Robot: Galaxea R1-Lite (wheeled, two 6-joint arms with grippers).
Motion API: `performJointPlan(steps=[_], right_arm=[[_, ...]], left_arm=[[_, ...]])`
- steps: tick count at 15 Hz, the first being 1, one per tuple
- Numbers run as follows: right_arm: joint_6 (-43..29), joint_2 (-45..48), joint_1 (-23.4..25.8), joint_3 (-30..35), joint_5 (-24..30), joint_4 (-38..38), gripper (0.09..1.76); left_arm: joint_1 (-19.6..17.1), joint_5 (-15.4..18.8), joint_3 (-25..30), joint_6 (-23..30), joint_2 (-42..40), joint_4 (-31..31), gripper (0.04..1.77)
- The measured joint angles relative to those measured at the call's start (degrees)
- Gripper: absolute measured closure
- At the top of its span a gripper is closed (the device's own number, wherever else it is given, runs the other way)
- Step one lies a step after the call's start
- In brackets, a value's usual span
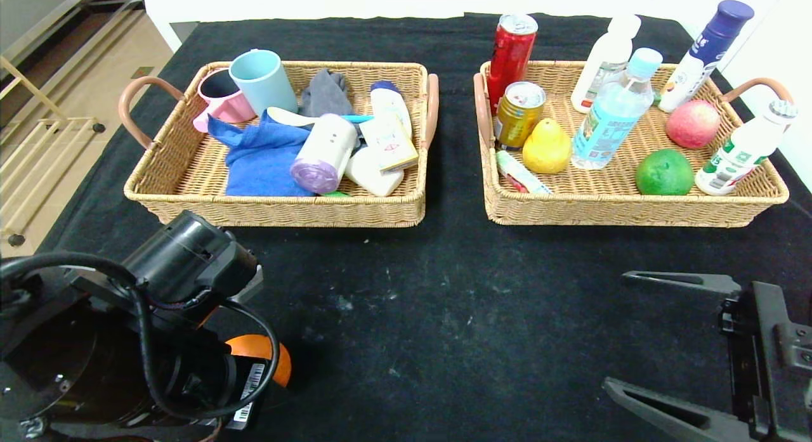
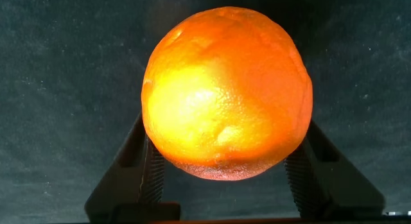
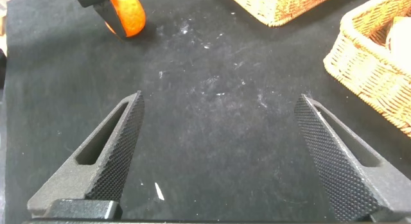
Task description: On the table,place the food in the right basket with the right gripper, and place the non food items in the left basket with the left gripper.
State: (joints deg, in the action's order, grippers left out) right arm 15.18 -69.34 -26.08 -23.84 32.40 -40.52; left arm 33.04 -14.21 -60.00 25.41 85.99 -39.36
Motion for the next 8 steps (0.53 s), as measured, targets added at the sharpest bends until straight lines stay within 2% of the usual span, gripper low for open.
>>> performJointPlan(steps=[8], right_arm=[[0.0, 0.0, -0.1, 0.0, 0.0, 0.0, 0.14]], left_arm=[[0.2, -0.7, -1.7, -0.2, -1.9, -0.6, 0.73]])
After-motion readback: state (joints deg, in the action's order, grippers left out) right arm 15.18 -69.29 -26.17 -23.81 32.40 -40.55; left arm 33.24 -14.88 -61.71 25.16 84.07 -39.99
